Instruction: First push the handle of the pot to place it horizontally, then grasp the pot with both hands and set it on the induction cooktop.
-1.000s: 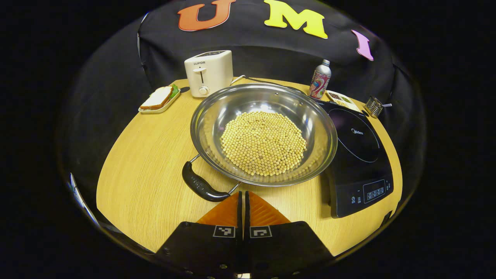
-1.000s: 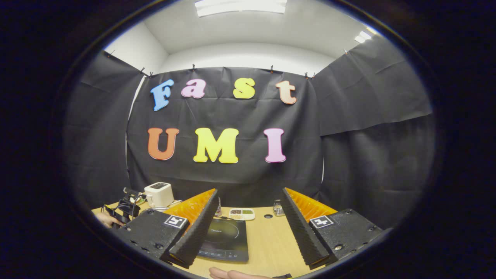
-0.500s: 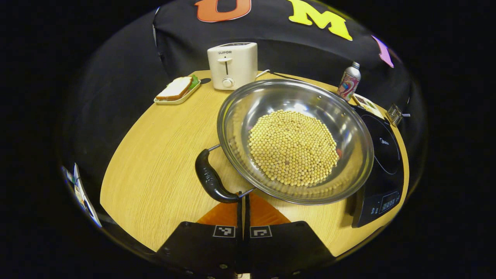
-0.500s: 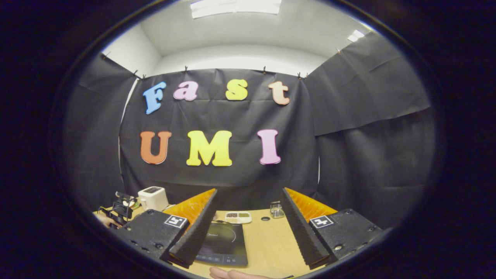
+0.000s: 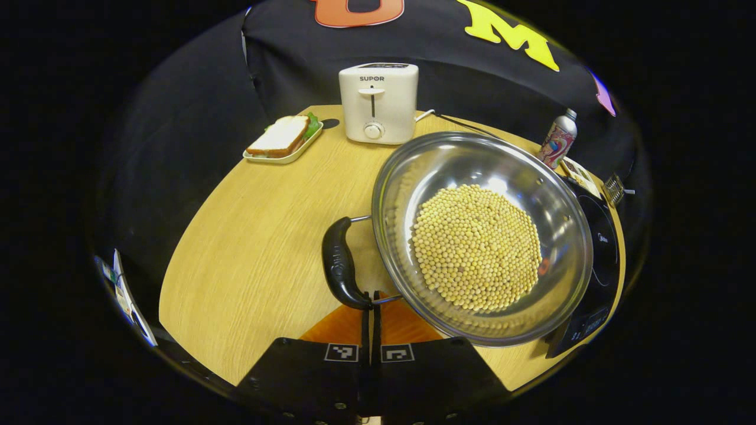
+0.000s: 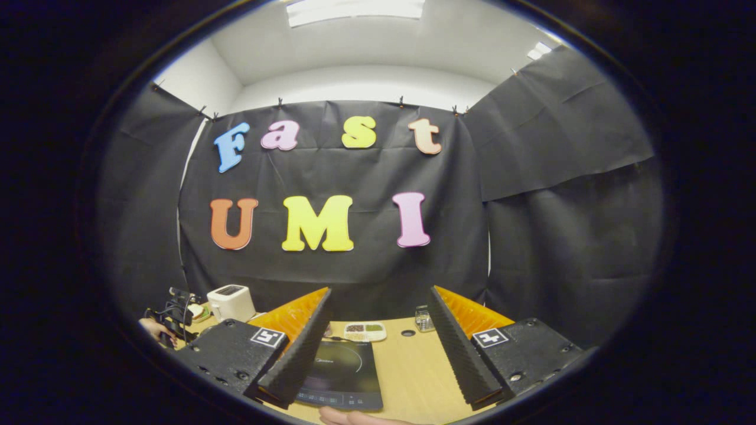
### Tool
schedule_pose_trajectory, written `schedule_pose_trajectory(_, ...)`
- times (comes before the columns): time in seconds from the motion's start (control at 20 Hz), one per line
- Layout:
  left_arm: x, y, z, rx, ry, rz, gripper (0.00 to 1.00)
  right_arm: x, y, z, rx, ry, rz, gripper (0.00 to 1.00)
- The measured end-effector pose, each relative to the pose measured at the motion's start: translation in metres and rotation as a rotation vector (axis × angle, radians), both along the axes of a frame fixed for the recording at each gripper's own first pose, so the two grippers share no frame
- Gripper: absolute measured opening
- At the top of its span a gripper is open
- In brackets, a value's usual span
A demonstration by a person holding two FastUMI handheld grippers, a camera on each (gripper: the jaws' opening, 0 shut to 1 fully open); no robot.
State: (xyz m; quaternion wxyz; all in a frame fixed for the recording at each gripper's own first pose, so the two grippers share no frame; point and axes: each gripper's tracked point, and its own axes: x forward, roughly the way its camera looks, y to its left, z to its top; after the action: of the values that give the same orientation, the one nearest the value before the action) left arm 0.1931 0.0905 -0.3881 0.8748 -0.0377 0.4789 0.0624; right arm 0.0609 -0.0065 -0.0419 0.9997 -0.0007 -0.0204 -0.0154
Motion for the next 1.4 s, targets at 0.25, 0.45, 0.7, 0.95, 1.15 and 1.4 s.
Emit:
schedule_pose_trajectory(0.25, 0.027, 0.015, 0.000, 0.008, 0.001, 0.024, 0.00, 0.019, 0.011, -0.014, -0.010, 0.020, -0.009, 1.00)
schedule_pose_trajectory(0.45, 0.045, 0.022, 0.001, 0.034, -0.004, 0.013, 0.00, 0.035, 0.022, -0.029, -0.024, 0.043, -0.010, 1.00)
schedule_pose_trajectory(0.7, 0.066, 0.028, 0.002, 0.077, -0.022, 0.003, 0.00, 0.050, 0.046, -0.054, -0.047, 0.097, 0.015, 1.00)
schedule_pose_trajectory(0.95, 0.077, 0.034, 0.005, 0.061, -0.039, 0.001, 0.00, 0.059, 0.059, -0.079, -0.061, 0.153, 0.020, 1.00)
schedule_pose_trajectory(1.15, 0.070, 0.034, 0.013, 0.034, -0.074, -0.004, 0.08, 0.065, 0.081, -0.093, -0.039, 0.174, 0.039, 1.00)
schedule_pose_trajectory(1.4, 0.055, 0.039, 0.045, 0.019, -0.160, -0.029, 0.61, 0.079, 0.119, -0.138, -0.054, 0.254, 0.081, 1.00)
